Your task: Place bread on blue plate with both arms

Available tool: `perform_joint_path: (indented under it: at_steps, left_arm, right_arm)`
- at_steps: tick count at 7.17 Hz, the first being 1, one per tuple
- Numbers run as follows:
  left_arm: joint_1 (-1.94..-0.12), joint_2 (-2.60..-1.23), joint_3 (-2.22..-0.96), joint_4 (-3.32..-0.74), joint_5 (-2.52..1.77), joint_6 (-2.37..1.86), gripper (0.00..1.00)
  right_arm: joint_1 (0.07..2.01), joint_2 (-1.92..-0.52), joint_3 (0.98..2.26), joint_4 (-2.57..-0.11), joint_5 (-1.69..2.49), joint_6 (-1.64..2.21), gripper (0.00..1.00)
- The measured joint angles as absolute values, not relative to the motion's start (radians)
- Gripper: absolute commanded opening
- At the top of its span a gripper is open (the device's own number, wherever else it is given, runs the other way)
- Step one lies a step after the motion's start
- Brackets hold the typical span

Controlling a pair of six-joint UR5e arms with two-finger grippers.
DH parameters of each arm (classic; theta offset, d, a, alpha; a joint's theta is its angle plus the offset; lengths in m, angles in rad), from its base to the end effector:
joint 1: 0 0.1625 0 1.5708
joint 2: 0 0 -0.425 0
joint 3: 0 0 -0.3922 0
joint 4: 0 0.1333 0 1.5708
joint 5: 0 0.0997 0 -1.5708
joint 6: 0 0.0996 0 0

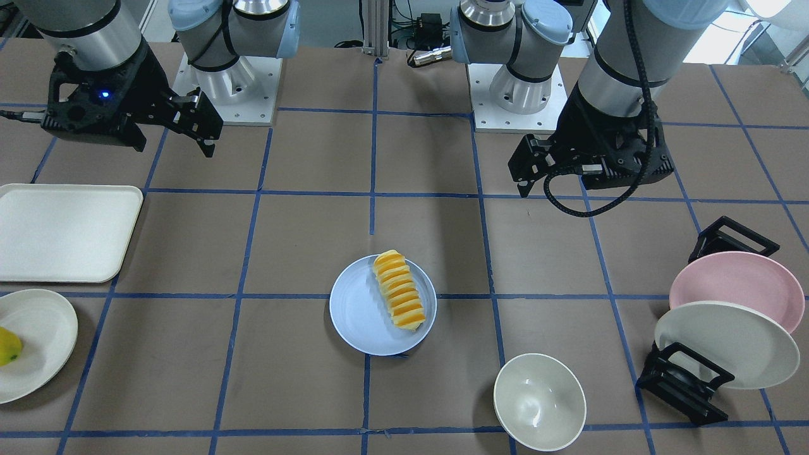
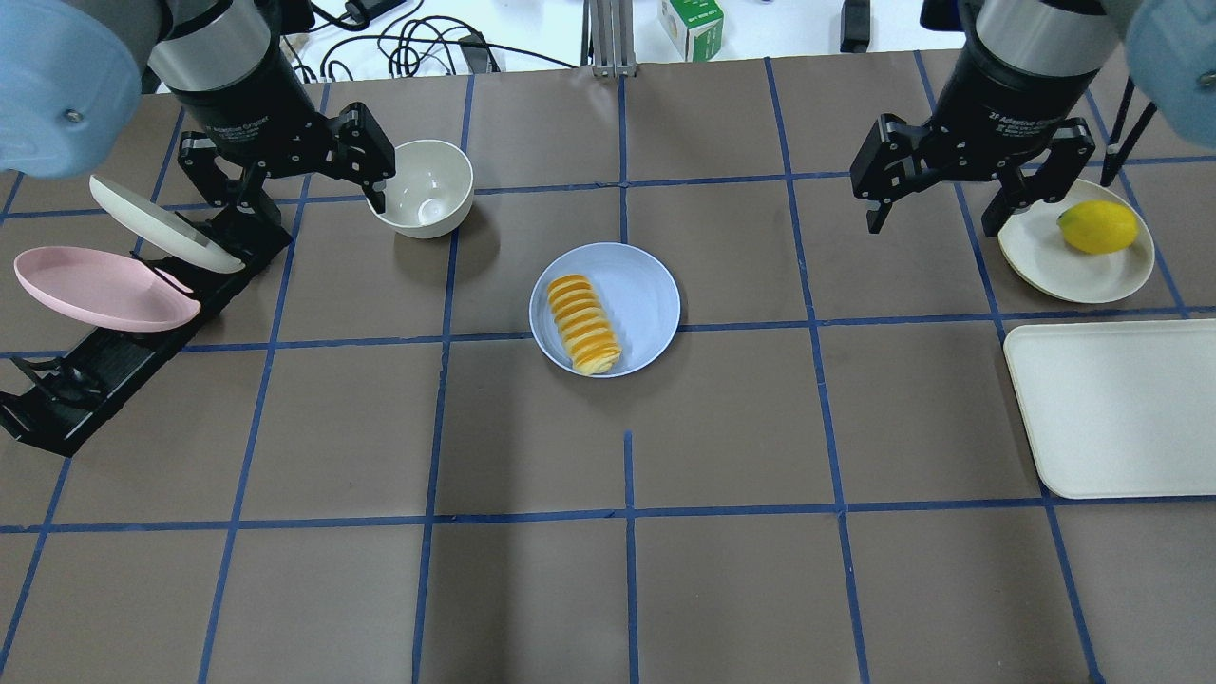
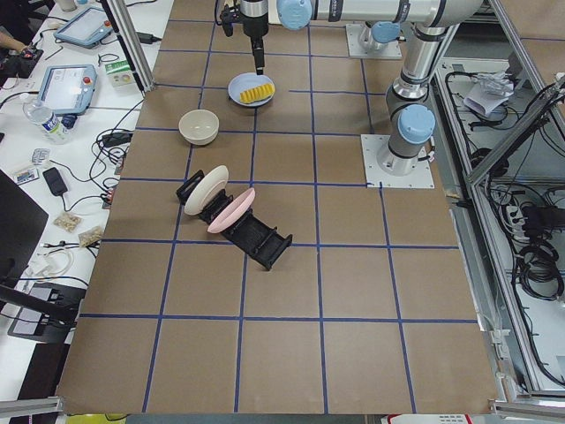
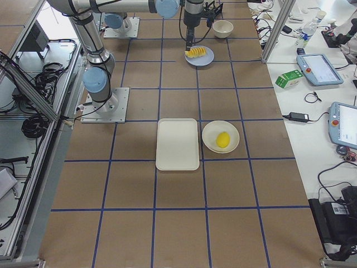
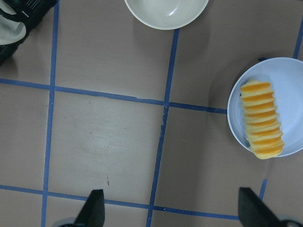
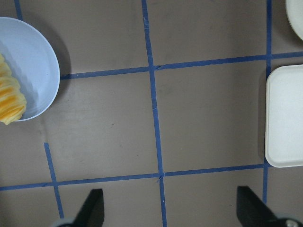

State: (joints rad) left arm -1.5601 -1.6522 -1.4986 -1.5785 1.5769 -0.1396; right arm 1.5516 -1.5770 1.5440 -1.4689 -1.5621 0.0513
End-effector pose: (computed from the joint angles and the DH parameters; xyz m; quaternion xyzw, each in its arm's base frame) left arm -0.1271 -0.5261 0.4812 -0.0751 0.9971 0.0082 0.0036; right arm 0.1249 -0.4844 0.4942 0.0354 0.9988 0.0345 0.0038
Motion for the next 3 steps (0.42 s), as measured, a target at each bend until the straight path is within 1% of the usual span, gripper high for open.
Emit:
perform_joint_path:
  at_steps: [3]
  left_arm:
    - [-1.56,-1.652,-1.499,-1.579,1.577,-0.14,1.0]
  right_arm:
    - [1.588,-1.58,1.54,-1.468,-1.553,0.053,1.0]
